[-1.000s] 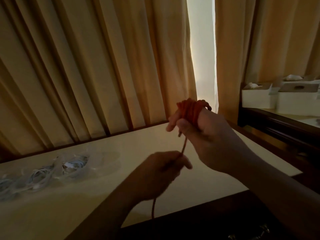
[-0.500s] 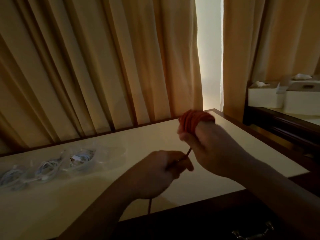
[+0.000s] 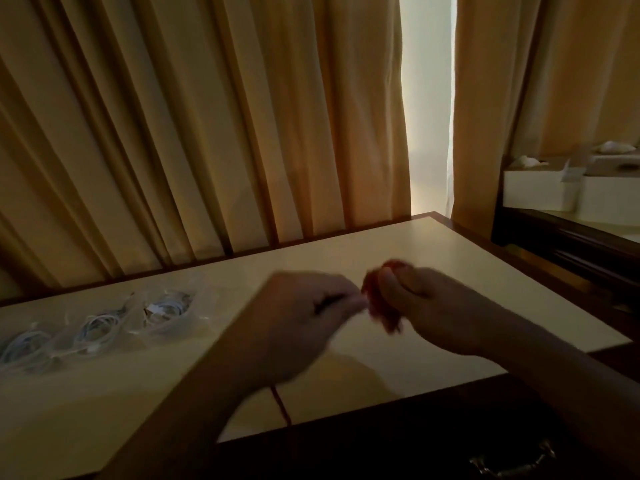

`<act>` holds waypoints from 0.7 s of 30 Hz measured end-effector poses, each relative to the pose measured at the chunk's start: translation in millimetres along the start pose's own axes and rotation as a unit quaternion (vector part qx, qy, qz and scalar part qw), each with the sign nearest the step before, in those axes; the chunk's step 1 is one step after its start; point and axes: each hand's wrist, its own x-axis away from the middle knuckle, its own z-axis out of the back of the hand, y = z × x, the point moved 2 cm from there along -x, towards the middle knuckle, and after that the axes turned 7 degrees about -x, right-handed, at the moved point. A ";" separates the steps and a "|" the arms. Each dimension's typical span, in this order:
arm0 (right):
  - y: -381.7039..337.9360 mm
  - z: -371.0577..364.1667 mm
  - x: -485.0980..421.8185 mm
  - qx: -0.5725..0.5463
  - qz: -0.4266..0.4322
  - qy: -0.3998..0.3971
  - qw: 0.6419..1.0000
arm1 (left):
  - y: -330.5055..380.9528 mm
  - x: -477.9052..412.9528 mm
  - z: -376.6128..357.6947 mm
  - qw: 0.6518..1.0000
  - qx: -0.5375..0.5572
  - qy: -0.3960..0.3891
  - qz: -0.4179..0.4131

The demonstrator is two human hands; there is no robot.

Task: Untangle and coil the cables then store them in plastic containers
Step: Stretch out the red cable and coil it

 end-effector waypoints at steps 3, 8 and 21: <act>-9.9 -16.7 15.2 -0.365 -0.028 -0.233 0.901 | -26.2 -13.1 15.0 0.990 0.055 0.123 0.051; -21.7 5.9 -7.6 -0.229 0.160 0.098 0.955 | -31.2 -3.4 -30.9 0.985 0.099 -0.076 0.118; 23.3 -10.3 -117.9 -0.374 -0.027 -0.100 0.922 | -98.4 -82.0 -36.5 0.936 0.221 0.217 0.167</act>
